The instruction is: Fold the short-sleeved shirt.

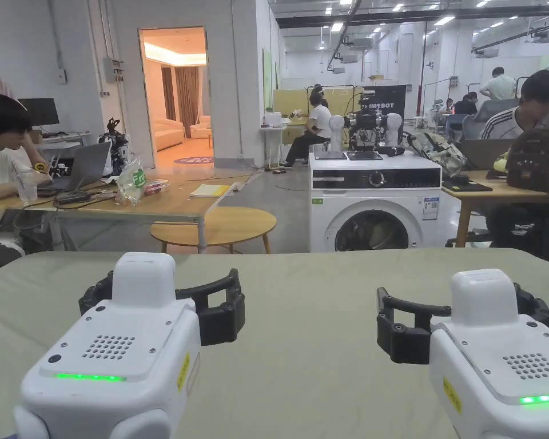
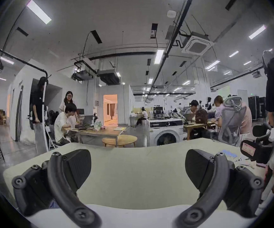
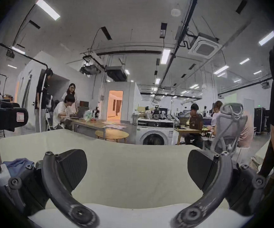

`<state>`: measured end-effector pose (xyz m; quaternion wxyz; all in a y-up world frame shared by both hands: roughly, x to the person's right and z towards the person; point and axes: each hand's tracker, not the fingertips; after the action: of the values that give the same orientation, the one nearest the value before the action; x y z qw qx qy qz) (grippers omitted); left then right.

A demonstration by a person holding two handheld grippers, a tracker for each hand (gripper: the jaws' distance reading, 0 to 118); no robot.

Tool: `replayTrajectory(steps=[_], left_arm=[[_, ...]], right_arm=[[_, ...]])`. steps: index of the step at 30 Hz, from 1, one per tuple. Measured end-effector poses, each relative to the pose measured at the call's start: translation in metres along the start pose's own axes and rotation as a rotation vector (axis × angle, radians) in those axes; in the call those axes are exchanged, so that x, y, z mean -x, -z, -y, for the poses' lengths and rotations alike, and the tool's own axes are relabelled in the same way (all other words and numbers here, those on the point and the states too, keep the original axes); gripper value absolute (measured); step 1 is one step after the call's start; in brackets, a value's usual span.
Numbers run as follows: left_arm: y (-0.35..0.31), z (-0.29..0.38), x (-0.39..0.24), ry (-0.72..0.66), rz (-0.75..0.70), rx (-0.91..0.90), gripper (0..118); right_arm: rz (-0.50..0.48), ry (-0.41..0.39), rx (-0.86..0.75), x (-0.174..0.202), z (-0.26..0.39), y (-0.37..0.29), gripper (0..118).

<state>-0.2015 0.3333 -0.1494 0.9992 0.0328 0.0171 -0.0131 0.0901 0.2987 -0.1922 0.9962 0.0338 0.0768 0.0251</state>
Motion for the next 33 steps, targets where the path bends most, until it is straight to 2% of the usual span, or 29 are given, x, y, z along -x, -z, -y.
replayTrajectory(steps=[4, 21, 28, 33], left_arm=[[-0.003, 0.002, -0.002, 0.013, 0.005, -0.001, 113], [-0.013, 0.008, 0.0, 0.026, 0.026, -0.003, 113], [-0.013, 0.006, 0.006, 0.003, 0.019, 0.001, 113], [-0.012, 0.01, 0.005, 0.017, 0.035, 0.017, 113]], right_arm=[[-0.011, 0.021, 0.012, -0.004, 0.002, -0.003, 118], [-0.023, -0.01, 0.006, -0.003, 0.01, -0.006, 118], [-0.06, 0.068, 0.071, -0.01, 0.009, -0.003, 118], [-0.042, 0.029, 0.072, -0.004, 0.01, -0.005, 118]])
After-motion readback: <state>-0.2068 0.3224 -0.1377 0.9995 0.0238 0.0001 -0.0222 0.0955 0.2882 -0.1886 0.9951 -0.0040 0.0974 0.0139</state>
